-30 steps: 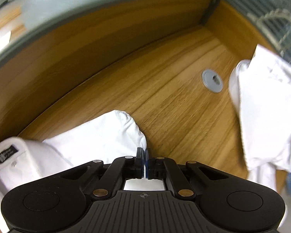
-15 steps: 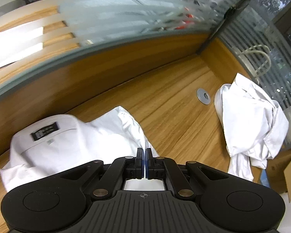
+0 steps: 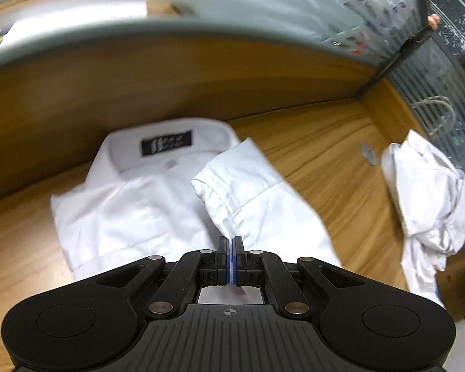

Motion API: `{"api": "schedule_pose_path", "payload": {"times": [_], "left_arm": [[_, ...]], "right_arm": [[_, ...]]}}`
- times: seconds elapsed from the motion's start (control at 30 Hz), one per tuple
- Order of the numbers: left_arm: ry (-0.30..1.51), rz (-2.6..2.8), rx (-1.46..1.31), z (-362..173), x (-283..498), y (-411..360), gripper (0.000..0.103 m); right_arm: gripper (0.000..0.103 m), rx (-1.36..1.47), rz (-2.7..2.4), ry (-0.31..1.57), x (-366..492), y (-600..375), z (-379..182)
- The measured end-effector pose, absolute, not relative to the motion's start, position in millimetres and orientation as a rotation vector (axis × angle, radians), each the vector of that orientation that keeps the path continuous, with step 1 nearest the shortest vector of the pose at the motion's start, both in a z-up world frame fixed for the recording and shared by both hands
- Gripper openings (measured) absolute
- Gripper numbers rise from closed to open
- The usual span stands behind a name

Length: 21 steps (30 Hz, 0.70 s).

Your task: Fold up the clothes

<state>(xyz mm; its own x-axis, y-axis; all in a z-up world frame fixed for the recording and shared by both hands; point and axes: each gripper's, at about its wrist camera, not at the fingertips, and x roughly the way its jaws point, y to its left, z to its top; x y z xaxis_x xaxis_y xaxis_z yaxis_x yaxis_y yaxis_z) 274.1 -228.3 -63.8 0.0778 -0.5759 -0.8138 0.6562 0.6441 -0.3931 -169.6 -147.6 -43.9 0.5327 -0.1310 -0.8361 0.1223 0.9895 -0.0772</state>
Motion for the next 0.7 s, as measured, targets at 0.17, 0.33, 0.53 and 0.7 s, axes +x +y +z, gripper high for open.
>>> {"api": "schedule_pose_path", "payload": {"times": [0.17,0.33,0.53,0.7], "left_arm": [[1.146,-0.884,0.116,-79.1,266.7,-228.9,0.004],[1.127,-0.908,0.073,-76.8,264.9,-219.4,0.006],[1.057,-0.988,0.038,-42.6,254.0,-202.3,0.024],[1.022,-1.09,0.042,-17.7,233.7,-208.2,0.039]], "right_arm": [[0.009,-0.03,-0.186,1.013,-162.6,-131.4,-69.6],[0.015,0.024,-0.173,0.984,-167.2,-139.8,-62.7],[0.024,0.076,-0.137,0.898,-185.3,-157.7,-17.8],[0.033,0.111,-0.168,0.843,-186.1,-188.6,19.1]]}}
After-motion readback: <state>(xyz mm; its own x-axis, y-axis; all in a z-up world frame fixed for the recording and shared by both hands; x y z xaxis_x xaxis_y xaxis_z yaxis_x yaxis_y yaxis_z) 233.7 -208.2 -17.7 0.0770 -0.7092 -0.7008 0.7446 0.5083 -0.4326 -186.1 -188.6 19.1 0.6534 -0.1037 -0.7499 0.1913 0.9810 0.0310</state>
